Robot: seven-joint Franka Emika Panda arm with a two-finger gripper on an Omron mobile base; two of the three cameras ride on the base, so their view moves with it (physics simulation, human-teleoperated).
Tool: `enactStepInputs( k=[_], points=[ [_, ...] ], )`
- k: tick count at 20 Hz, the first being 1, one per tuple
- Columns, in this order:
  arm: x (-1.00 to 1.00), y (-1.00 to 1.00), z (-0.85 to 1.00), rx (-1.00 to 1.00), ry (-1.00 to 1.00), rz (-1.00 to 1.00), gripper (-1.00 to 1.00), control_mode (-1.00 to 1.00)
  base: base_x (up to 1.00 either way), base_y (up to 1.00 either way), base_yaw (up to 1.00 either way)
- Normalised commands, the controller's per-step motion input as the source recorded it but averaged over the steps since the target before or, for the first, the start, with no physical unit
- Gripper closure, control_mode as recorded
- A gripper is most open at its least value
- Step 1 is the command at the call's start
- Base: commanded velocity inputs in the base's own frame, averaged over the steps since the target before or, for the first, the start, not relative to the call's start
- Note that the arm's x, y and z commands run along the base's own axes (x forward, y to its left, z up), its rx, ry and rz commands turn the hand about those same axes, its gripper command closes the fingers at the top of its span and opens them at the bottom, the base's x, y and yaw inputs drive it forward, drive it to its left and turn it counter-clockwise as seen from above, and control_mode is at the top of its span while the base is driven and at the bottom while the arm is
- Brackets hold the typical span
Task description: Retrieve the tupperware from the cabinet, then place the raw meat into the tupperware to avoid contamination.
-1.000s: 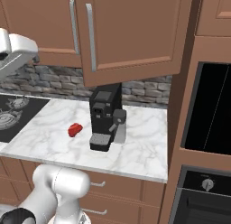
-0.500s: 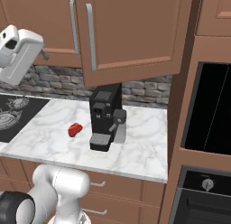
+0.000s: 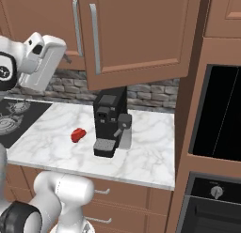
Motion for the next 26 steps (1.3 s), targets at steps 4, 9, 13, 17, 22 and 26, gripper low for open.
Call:
enactStepInputs(
  k=[4,9,13,17,22,26],
  points=[
    [0.19,-0.25,0.0,0.0,0.1,0.02,-1.0,-1.0,0.0,0.0,0.0],
    [0.02,-0.26,-0.01,-0.03,0.03,0.0,-1.0,-1.0,0.0,0.0,0.0],
    [0.05,-0.19,0.0,-0.06,0.01,-0.01,-1.0,-1.0,0.0,0.0,0.0],
    [-0.32,-0.34,0.0,-0.05,0.01,-0.07,-1.0,-1.0,0.0,0.0,0.0],
    [-0.51,-0.26,-0.02,-0.06,0.0,-0.09,-1.0,-1.0,0.0,0.0,0.0],
    [-0.55,0.54,-0.02,-0.11,0.0,-0.08,-1.0,-1.0,0.0,0.0,0.0]
  ],
)
